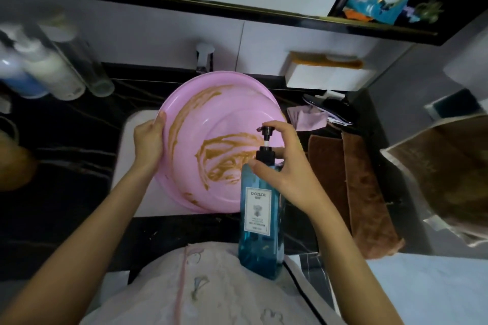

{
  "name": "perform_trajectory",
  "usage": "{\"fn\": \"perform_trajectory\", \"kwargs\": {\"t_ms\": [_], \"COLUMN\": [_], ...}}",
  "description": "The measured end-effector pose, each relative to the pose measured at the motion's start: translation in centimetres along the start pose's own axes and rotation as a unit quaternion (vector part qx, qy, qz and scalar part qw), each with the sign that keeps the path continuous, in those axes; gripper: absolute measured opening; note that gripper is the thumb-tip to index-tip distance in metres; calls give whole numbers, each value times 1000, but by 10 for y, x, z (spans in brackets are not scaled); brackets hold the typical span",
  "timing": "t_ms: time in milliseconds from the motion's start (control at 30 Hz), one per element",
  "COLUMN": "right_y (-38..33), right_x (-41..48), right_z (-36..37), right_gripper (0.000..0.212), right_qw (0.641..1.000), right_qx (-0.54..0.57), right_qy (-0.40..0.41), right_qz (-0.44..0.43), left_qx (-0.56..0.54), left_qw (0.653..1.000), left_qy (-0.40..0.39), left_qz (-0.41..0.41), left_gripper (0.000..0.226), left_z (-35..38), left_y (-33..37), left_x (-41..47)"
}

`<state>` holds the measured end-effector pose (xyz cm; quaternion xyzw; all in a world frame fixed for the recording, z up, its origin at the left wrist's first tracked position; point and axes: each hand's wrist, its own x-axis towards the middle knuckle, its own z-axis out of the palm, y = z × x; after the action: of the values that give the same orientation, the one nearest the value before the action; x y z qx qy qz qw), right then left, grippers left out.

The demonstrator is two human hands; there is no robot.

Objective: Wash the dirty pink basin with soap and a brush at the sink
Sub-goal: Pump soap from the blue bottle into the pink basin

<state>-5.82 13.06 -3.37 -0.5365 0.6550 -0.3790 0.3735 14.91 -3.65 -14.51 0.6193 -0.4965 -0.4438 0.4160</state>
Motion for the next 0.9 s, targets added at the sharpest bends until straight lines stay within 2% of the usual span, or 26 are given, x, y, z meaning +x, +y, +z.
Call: {"fn": "perform_trajectory", "kwargs": {"t_ms": [167, 300, 567, 767, 900], "right_y": [9, 20, 30, 44, 59], "right_x": [7, 12, 23, 18, 9], "right_z": [2, 5, 20, 5, -4], "right_gripper": [50, 49, 38, 33, 40], "right_qw": [1000, 995, 989, 990, 985], "right_qx": [18, 77, 123, 128, 151], "right_qy": [-10, -50, -84, -31, 28], "right_qz": [15, 31, 26, 58, 75], "left_qx": [-10, -19, -3, -1, 1], "left_qw": [1000, 1000, 1000, 999, 999], "left_qy": [-1, 9, 18, 36, 33], "left_qz": [-10, -7, -3, -22, -26], "left_gripper": [43, 35, 39, 46, 46], "left_z": [-1, 0, 0, 0, -1], "left_y": [-2, 1, 6, 7, 6], "left_x": [0, -5, -8, -10, -12]}}
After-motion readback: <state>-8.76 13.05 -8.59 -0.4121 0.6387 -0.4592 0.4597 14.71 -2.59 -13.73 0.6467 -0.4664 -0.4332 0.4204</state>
